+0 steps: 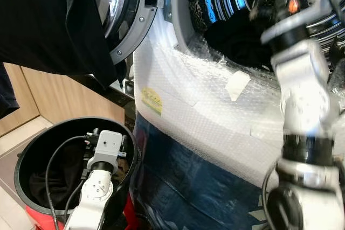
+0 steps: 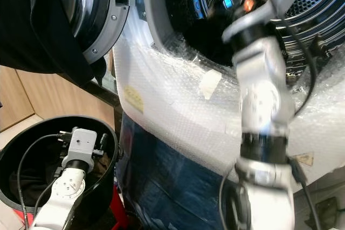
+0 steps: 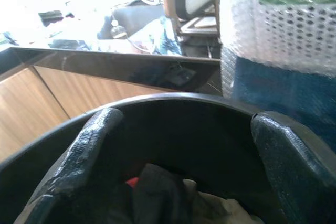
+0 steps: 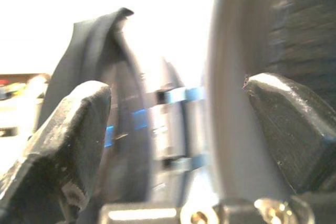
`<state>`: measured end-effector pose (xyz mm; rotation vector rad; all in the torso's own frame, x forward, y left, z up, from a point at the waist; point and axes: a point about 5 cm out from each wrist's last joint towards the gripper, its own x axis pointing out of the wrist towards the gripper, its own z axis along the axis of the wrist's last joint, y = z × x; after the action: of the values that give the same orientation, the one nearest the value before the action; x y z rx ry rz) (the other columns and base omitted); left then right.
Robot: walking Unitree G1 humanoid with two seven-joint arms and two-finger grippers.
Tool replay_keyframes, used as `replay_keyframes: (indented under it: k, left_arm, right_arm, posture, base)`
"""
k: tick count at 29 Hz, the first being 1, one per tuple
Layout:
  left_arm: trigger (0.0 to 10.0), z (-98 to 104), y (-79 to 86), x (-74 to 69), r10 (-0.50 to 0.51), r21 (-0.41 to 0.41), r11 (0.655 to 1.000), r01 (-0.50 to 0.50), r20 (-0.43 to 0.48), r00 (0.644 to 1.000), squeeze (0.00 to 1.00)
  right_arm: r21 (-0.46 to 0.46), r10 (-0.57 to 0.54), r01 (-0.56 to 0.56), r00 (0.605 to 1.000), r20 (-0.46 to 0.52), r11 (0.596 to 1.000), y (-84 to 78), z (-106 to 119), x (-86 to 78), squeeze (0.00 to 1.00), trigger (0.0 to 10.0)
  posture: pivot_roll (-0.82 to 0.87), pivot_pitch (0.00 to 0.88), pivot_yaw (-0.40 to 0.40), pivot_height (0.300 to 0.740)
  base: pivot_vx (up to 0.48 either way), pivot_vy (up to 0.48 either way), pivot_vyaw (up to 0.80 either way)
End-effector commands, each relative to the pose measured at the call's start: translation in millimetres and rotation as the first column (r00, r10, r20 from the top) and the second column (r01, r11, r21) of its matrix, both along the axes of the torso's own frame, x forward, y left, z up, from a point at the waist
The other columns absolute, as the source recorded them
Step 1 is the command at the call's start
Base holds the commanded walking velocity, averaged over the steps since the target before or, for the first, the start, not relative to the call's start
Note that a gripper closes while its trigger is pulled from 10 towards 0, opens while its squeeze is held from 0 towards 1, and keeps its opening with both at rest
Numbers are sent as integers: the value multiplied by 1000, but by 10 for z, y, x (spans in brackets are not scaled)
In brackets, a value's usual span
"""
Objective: Clothes washing
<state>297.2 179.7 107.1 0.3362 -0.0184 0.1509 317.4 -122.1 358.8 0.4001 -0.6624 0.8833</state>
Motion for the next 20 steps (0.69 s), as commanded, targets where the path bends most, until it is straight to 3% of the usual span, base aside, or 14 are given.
replay_keyframes:
  k: [1,5,7,8,9,12,15,20]
  left_arm:
    - [10000,60,-25,-10,-2,-11,1000,3,32,999,0]
    - [10000,85,-4,-22,14,-9,1000,-13,52,999,0]
    - [10000,106,18,-27,29,-9,1000,-28,67,997,0]
    - [10000,130,33,-31,37,-9,999,-36,80,996,0]
    - [10000,130,33,-31,37,-9,999,-36,80,996,0]
    - [10000,173,51,-32,35,0,999,-36,93,995,0]
    - [10000,227,56,-37,35,0,999,-35,110,993,0]
    - [10000,273,74,-43,34,5,999,-35,123,992,0]
  right_arm:
    - [-33,74,-72,995,70,997,43,95,-160,0,10000]
    - [-144,247,-237,967,56,961,171,-91,-400,0,10000]
    - [-204,302,-291,953,22,935,203,-268,-476,0,10000]
    - [-254,328,-326,944,-35,911,234,-474,-508,0,10000]
    - [-254,328,-326,944,-35,911,234,-474,-508,0,10000]
    - [-360,254,-305,950,-183,882,252,-973,-448,0,10000]
    - [-404,216,-298,948,-235,865,238,-1161,-429,0,10000]
    - [-409,162,-340,897,-412,847,103,-1735,-428,0,10000]
  posture:
    - [113,0,-130,740]
    - [116,0,-132,740]
    - [119,0,-136,740]
    - [120,0,-139,740]
    - [120,0,-139,740]
    - [128,0,-140,740]
    - [126,0,-137,740]
    - [139,0,-135,740]
  base:
    - [0,0,0]
    - [0,0,0]
    - [0,0,0]
    - [0,0,0]
    - [0,0,0]
    - [0,0,0]
    - [0,0,0]
    - [0,0,0]
